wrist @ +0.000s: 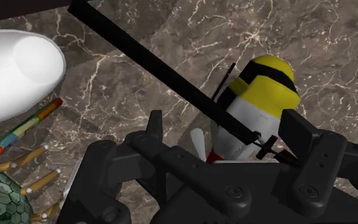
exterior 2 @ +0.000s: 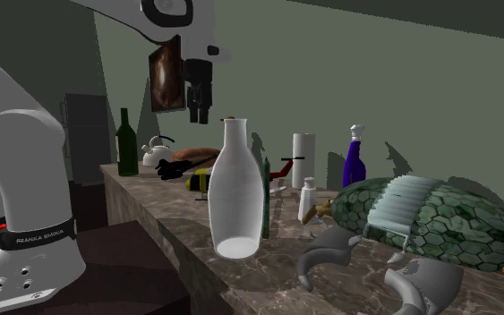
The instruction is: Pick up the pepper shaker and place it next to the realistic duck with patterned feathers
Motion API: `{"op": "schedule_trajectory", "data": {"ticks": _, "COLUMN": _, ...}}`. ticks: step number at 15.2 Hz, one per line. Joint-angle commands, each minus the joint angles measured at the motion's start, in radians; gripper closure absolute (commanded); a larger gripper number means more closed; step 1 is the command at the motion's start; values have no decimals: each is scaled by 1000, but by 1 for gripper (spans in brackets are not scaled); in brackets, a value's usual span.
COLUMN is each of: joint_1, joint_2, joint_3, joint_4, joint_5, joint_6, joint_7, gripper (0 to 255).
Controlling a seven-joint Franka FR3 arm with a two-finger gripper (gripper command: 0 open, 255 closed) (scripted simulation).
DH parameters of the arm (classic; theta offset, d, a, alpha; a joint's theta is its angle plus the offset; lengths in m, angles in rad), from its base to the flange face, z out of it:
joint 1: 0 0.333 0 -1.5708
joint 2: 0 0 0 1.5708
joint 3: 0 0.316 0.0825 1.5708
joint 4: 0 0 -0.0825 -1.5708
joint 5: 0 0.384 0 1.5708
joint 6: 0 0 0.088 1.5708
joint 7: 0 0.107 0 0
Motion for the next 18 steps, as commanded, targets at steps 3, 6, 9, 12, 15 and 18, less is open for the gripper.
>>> {"op": "schedule_trajectory", "data": {"ticks": 3, "joint_1": -11, "joint_2": 116, "joint_3": -77, "joint_4": 41, "joint_5": -16, "joint_6": 87, "joint_7": -99, "gripper": 0}}
{"op": "schedule_trajectory", "data": {"ticks": 6, "joint_1": -14, "joint_2": 214, "joint_3": -130, "joint_4": 89, "joint_5": -10, "joint_6": 142, "joint_7": -173, "gripper": 0}}
{"op": "schedule_trajectory", "data": {"ticks": 9, "joint_1": -14, "joint_2": 318, "joint_3": -181, "joint_4": 149, "joint_5": 12, "joint_6": 190, "joint_7": -251, "gripper": 0}}
{"op": "schedule_trajectory", "data": {"ticks": 12, "joint_1": -14, "joint_2": 429, "joint_3": -227, "joint_4": 221, "joint_5": 51, "joint_6": 228, "joint_7": -335, "gripper": 0}}
{"op": "schedule_trajectory", "data": {"ticks": 15, "joint_1": -21, "joint_2": 546, "joint_3": -264, "joint_4": 305, "joint_5": 107, "joint_6": 253, "joint_7": -422, "gripper": 0}}
{"op": "schedule_trajectory", "data": {"ticks": 18, "joint_1": -39, "joint_2": 669, "joint_3": -289, "joint_4": 403, "joint_5": 175, "joint_6": 264, "joint_7": -511, "gripper": 0}}
